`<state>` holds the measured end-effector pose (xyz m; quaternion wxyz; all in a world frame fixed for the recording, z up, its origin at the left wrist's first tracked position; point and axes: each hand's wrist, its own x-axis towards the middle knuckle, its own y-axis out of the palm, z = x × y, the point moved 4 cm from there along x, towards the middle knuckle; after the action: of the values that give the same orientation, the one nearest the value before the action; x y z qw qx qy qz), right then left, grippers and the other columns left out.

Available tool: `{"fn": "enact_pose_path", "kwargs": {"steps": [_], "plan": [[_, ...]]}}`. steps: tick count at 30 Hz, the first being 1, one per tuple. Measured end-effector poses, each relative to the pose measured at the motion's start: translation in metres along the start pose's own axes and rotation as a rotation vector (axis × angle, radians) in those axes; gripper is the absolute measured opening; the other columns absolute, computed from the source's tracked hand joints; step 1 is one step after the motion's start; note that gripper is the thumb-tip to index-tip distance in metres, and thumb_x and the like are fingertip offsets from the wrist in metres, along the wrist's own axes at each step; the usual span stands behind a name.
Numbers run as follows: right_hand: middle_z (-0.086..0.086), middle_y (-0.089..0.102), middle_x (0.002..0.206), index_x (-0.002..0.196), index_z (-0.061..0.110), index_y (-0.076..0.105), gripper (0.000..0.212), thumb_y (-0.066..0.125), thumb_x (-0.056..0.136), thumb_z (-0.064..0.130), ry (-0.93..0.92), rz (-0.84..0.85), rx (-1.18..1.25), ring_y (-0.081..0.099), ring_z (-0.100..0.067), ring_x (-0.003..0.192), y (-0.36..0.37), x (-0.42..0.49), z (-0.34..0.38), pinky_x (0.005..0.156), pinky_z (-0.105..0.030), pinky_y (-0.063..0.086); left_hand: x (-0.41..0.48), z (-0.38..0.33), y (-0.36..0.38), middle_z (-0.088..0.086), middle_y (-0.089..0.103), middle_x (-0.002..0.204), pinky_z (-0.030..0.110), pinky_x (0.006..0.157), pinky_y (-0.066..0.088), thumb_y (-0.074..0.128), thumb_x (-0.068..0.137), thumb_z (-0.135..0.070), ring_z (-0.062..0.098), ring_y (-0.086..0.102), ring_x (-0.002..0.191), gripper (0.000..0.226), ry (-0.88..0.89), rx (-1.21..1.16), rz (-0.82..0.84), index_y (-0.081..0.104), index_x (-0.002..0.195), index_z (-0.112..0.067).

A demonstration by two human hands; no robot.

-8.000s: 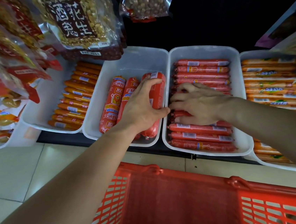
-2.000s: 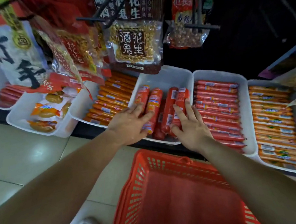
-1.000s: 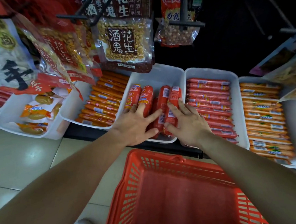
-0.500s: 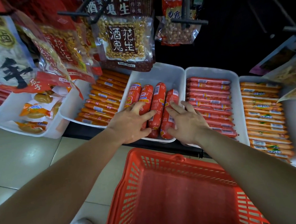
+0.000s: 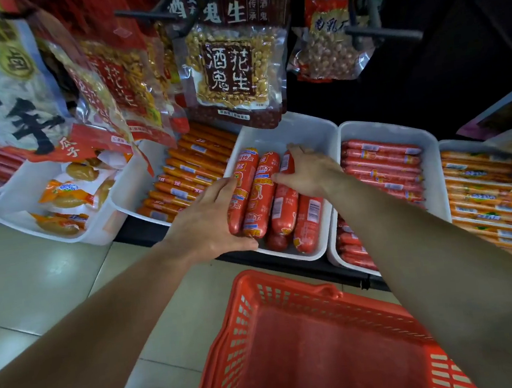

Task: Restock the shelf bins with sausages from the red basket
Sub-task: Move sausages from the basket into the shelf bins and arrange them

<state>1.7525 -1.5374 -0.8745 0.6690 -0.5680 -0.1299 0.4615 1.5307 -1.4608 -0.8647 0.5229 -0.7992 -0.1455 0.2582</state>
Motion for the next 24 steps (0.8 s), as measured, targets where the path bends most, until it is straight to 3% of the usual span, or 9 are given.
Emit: {"fn": "enact_pose_path", "kwargs": {"steps": [3,7,9,11,13,15,17,20,24], "plan": [[-0.006,0.048,0.141,0.141,0.020,0.041,0.072,0.057,0.085,0.061,-0.076,-0.072,-0.060,0.045,-0.029,0.130,0.010,-0.012,0.002,0.105,-0.042,0.039,0.002,0.003,0.001,-0.011,0.010,0.161,0.042,0.108,0.042,0.080,0.059,-0.072,0.015,0.031,0.143,0.134,-0.011,-0.041,0.014,0.001,0.158,-0.028],[-0.007,0.045,0.147,0.146,0.022,0.039,0.067,0.041,0.092,0.063,-0.042,-0.142,0.015,0.040,-0.029,0.136,0.012,-0.012,0.002,0.113,-0.046,0.031,0.004,-0.001,0.001,-0.011,0.011,0.158,0.041,0.106,0.044,0.082,0.059,-0.069,0.016,0.035,0.140,0.133,-0.011,-0.039,-0.004,0.002,0.157,-0.027],[-0.007,0.041,0.154,0.151,0.026,0.032,0.073,0.033,0.093,0.069,0.013,-0.097,0.030,0.038,-0.032,0.139,0.009,0.001,0.010,0.115,-0.050,0.027,0.005,0.000,0.002,-0.010,0.011,0.158,0.042,0.106,0.044,0.082,0.060,-0.069,0.016,0.036,0.140,0.133,-0.019,-0.038,-0.006,0.001,0.157,-0.027],[-0.005,0.050,0.147,0.147,0.031,0.036,0.083,0.026,0.084,0.084,0.038,-0.020,-0.019,0.048,-0.031,0.133,0.011,0.012,0.022,0.113,-0.054,0.029,0.004,0.000,0.006,-0.010,0.011,0.159,0.042,0.106,0.043,0.081,0.061,-0.067,0.016,0.035,0.141,0.132,-0.018,-0.051,-0.004,0.000,0.157,-0.027],[-0.003,0.063,0.131,0.136,0.033,0.047,0.090,0.028,0.072,0.094,0.058,0.021,-0.028,0.059,-0.029,0.119,0.013,0.021,0.029,0.103,-0.050,0.040,0.003,0.000,0.009,-0.011,0.010,0.159,0.041,0.106,0.042,0.081,0.063,-0.066,0.015,0.033,0.141,0.131,-0.014,-0.072,-0.007,-0.001,0.157,-0.027],[-0.001,0.063,0.130,0.137,0.037,0.046,0.094,0.033,0.065,0.098,0.070,0.056,0.005,0.060,-0.029,0.117,0.010,0.027,0.030,0.098,-0.045,0.044,0.003,0.001,0.010,-0.012,0.008,0.160,0.040,0.106,0.042,0.081,0.064,-0.065,0.014,0.032,0.142,0.129,-0.011,-0.084,-0.015,0.000,0.157,-0.026],[0.000,0.061,0.134,0.139,0.040,0.041,0.094,0.037,0.065,0.097,0.042,0.075,0.018,0.059,-0.028,0.120,0.009,0.028,0.029,0.097,-0.043,0.045,0.003,0.001,0.009,-0.014,0.007,0.160,0.040,0.107,0.042,0.081,0.064,-0.064,0.014,0.031,0.142,0.129,-0.007,-0.103,-0.020,0.000,0.157,-0.026],[0.003,0.066,0.122,0.128,0.037,0.051,0.081,0.036,0.072,0.093,-0.004,0.019,-0.058,0.062,-0.025,0.112,0.013,0.026,0.028,0.090,-0.040,0.043,0.002,0.002,0.010,-0.013,0.007,0.160,0.040,0.110,0.040,0.081,0.065,-0.064,0.014,0.031,0.143,0.130,0.012,-0.122,-0.021,0.000,0.158,-0.024],[-0.001,0.063,0.130,0.130,0.035,0.052,0.080,0.038,0.073,0.090,-0.063,-0.040,-0.066,0.058,-0.028,0.118,0.011,0.031,0.044,0.099,-0.046,0.042,0.002,0.004,0.011,-0.012,0.007,0.162,0.036,0.109,0.038,0.080,0.065,-0.066,0.013,0.029,0.144,0.129,0.035,-0.126,-0.039,0.003,0.159,-0.022]]}}
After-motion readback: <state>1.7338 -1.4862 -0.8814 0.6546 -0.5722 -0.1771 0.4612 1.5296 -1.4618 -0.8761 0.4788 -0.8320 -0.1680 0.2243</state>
